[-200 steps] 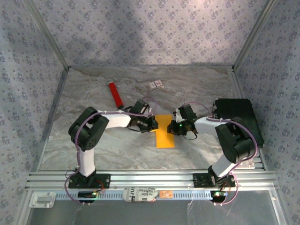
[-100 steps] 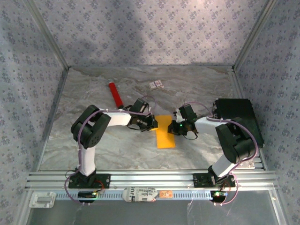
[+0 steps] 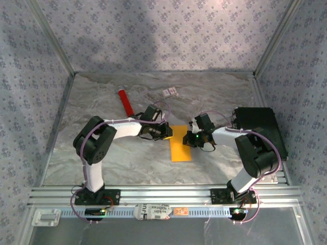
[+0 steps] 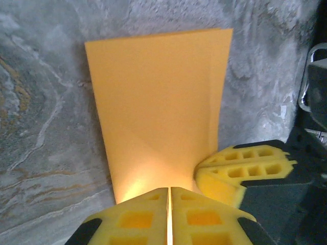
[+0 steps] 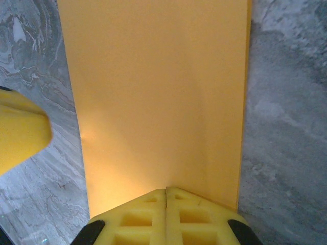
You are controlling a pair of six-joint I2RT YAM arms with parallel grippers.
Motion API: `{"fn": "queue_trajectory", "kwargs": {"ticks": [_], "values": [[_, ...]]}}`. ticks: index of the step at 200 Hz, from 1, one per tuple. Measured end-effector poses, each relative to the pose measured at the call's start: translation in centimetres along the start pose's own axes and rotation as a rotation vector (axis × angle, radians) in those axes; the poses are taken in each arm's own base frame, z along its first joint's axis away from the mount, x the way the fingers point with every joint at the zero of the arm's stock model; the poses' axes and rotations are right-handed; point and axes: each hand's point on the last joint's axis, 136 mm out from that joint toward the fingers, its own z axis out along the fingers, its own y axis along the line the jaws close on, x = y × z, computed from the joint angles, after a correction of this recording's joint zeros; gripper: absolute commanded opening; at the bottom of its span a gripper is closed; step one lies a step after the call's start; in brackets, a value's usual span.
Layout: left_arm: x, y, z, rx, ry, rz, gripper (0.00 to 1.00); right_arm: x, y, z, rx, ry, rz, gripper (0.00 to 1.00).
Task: Fold a paper plane with a square sheet of paper (pick it up from the middle)
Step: First fold the square sheet of paper in half at the center of the table.
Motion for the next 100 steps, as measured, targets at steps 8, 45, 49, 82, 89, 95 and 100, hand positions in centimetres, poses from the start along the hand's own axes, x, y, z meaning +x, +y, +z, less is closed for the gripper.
{"fn": "queue_trajectory", "kwargs": {"ticks": [8,45,49,82,89,95,100], "values": [[-0.2,-0.2,-0.4,-0.004,-0.013,0.001,0.09,0.0,0.1,0.0,0.001,0.003,0.003,0.0],[-1.9,-1.2,-3.4,0.006,-0.096,0.009,0.1,-0.1,0.7,0.5,0.012,0.002,0.019,0.0],[-2.2,-1.3,-3.9,0.009,-0.108,0.009,0.11,-0.1,0.8,0.5,0.014,0.001,0.024,0.0],[-3.5,-1.0,-5.7,0.015,-0.135,0.012,0.1,-0.2,1.2,0.6,0.032,-0.009,0.063,0.0],[-3.4,-0.8,-5.8,0.009,-0.126,0.01,0.1,-0.2,1.2,0.6,0.038,-0.01,0.074,0.02],[-3.3,-0.8,-5.8,0.007,-0.116,0.01,0.1,-0.2,1.3,0.4,0.043,-0.014,0.08,0.04],[-3.2,-0.9,-5.9,0.008,-0.107,0.012,0.1,-0.2,1.4,0.2,0.048,-0.019,0.084,0.07]]}}
